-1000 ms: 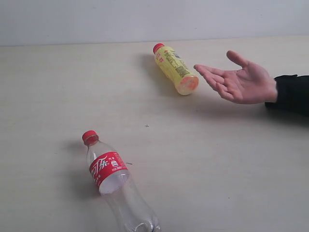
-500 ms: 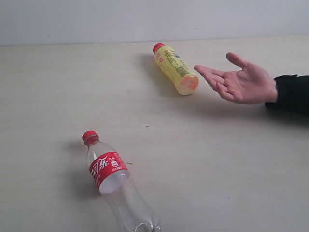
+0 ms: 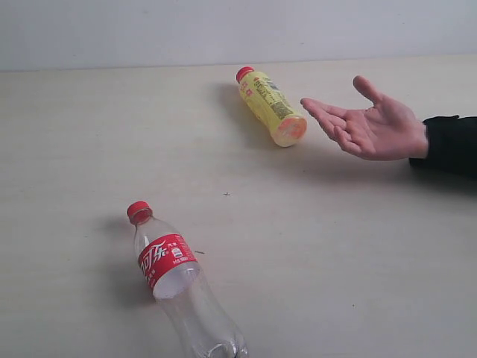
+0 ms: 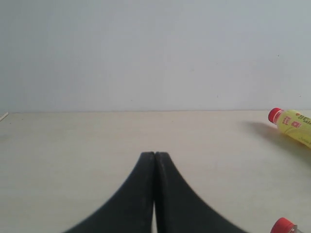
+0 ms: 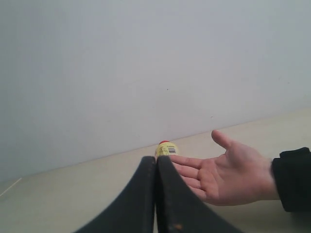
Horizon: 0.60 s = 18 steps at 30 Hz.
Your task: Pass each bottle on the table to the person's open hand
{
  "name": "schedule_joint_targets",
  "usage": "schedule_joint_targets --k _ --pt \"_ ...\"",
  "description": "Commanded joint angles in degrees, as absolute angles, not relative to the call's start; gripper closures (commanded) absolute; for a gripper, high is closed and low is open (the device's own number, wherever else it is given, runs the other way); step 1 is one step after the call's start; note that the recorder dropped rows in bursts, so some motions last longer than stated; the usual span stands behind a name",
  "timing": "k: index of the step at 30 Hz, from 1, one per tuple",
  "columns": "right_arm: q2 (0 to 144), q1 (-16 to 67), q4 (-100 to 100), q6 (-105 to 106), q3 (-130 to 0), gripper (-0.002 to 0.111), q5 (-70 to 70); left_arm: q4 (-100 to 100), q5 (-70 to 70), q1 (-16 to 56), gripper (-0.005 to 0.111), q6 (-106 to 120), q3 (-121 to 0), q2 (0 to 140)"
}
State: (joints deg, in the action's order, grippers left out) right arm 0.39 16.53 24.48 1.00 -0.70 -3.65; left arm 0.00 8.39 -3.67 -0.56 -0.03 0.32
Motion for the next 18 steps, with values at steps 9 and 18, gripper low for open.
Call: schedule_joint_targets --k 9,18 --pt "0.0 16.3 24.4 1.5 -1.0 0.108 -3.7 -10.9 -0.9 -3.4 0.106 -15.1 0.0 0.0" --pt "0.0 16.3 24.4 1.5 -1.0 0.108 -3.7 -11.8 -1.5 -3.4 0.106 -15.5 0.0 0.0"
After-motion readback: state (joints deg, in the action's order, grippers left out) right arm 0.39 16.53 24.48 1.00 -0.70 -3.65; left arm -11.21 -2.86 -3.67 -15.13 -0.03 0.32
